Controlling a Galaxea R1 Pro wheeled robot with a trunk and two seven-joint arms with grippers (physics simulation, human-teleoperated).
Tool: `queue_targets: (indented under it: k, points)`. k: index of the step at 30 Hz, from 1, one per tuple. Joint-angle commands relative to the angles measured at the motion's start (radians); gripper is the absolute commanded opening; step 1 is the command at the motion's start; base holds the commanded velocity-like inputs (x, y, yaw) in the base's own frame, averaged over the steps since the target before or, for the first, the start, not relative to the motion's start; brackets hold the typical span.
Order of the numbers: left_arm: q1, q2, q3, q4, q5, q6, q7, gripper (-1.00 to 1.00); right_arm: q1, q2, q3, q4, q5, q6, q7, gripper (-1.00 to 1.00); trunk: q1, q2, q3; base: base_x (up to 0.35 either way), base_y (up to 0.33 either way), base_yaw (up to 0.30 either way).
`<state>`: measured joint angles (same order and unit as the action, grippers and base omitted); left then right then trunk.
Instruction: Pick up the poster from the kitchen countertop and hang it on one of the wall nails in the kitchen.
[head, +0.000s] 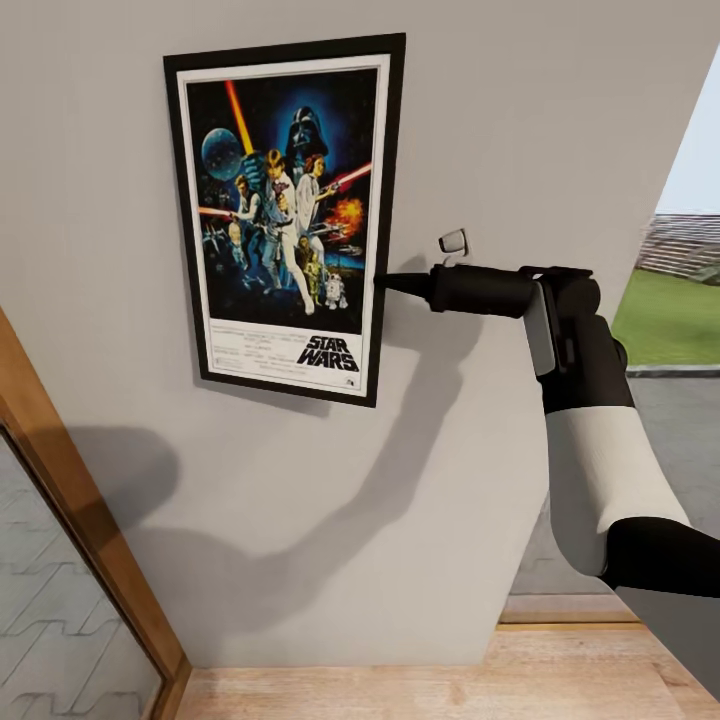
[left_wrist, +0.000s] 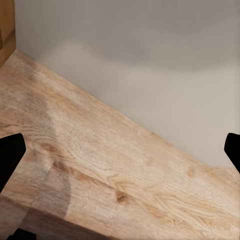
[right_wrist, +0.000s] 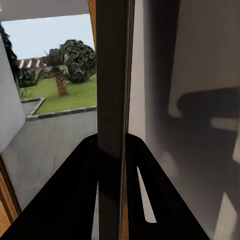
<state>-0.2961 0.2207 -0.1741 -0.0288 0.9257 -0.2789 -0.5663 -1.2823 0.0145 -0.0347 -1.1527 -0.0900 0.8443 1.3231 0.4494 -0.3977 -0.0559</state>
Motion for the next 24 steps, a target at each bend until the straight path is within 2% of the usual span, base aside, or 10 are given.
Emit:
queue_targets:
  k: [1,24]
  points:
    - [-0.001,0.000,-0.008,0.001,0.007,-0.005,-0.003,1.00,-0.001,0.001,-0.002,0.001,-0.002,0.010,0.006,-1.00,0.001,-0.002,-0.002,0.000,0.000,0.000]
    - [-0.001,0.000,-0.008,0.001,0.007,-0.004,-0.003,1.00,0.006,0.001,-0.002,0.001,-0.002,0.010,0.008,-1.00,0.001,-0.002,-0.002,0.000,0.000,0.000]
